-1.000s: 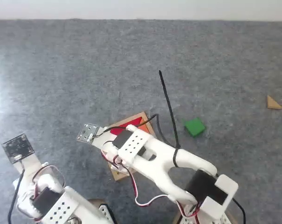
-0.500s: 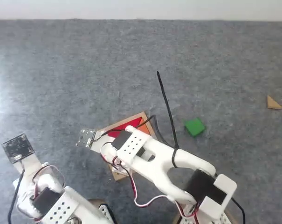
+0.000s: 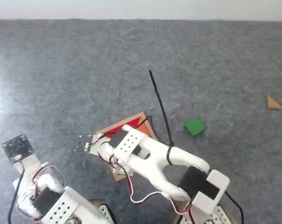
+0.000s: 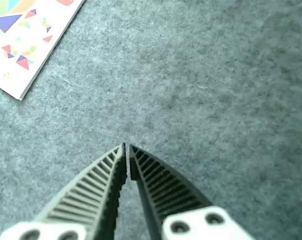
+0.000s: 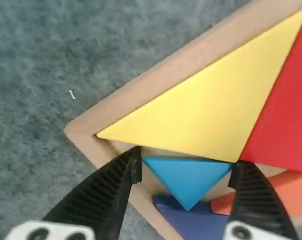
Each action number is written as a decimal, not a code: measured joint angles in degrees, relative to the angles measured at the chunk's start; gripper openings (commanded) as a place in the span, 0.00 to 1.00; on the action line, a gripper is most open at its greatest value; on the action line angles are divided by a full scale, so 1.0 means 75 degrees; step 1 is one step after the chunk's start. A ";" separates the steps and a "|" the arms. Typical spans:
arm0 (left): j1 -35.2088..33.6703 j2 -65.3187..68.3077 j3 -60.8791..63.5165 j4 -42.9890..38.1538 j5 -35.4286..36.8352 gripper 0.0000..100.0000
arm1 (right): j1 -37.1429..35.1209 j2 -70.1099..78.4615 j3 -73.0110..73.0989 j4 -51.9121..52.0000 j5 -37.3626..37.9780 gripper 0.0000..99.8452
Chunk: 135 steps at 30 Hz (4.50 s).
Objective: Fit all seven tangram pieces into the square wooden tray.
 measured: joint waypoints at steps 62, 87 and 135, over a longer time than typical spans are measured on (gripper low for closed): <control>0.0000 0.0000 0.0000 0.0000 0.0000 0.02 | 0.0211 -0.1278 0.0270 0.0141 -0.2040 0.09; 0.0000 0.0000 0.0000 0.0000 0.0000 0.02 | -0.0352 -0.0996 0.0832 -0.0879 -0.2063 0.21; 0.0000 0.0000 0.0000 0.0000 0.0000 0.01 | 0.0234 -0.0856 0.0973 -0.0621 -0.0891 0.28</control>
